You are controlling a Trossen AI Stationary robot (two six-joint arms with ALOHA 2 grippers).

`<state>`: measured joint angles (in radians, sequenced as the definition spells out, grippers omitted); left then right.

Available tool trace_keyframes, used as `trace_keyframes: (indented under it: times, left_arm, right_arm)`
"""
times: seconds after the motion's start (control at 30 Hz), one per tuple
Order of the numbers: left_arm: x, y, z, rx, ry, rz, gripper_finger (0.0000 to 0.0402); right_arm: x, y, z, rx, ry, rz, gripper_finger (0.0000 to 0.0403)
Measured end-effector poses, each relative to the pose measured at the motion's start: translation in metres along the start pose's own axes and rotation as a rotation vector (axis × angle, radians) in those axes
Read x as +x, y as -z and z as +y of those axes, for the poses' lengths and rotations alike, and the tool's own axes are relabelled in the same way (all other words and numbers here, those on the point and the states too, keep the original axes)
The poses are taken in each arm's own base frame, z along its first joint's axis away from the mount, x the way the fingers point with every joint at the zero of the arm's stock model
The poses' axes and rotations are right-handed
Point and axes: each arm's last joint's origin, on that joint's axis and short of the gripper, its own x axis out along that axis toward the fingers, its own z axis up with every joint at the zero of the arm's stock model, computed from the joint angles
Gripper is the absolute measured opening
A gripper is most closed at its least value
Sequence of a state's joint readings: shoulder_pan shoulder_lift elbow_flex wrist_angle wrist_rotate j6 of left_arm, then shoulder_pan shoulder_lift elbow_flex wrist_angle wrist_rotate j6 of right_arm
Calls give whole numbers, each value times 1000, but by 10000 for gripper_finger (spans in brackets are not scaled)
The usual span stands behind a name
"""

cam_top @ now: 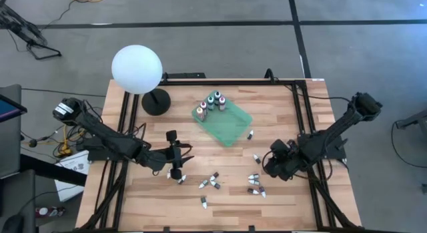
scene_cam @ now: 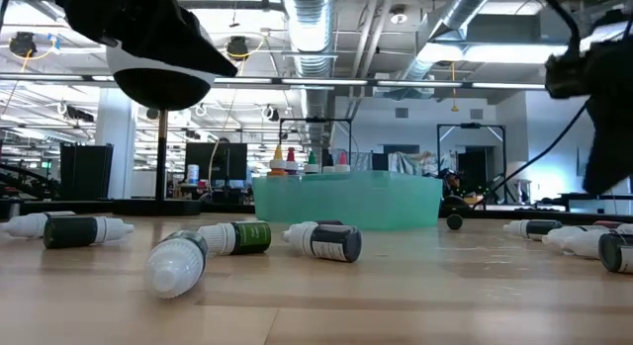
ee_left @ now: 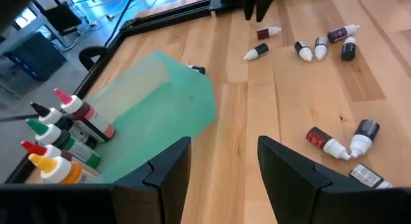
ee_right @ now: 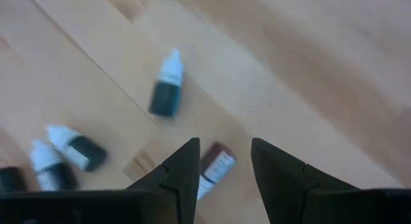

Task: Pick & Place food coloring
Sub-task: Put the small orange food coloring bottle into the green bin

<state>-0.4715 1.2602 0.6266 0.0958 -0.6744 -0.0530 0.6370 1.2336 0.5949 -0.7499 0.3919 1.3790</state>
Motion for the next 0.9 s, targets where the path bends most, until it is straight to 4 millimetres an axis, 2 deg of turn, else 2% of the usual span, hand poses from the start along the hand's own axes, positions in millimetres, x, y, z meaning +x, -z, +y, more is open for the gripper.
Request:
trace_keyframes:
  times: [0.2,0.9]
  left_arm:
    - [0,0,0,-18,14,2,174]
    - [0,0,0,-41,13,2,174]
  right_arm:
    - [11,1,1,22,46,109,131]
    - [15,2,5,35,-2,116,131]
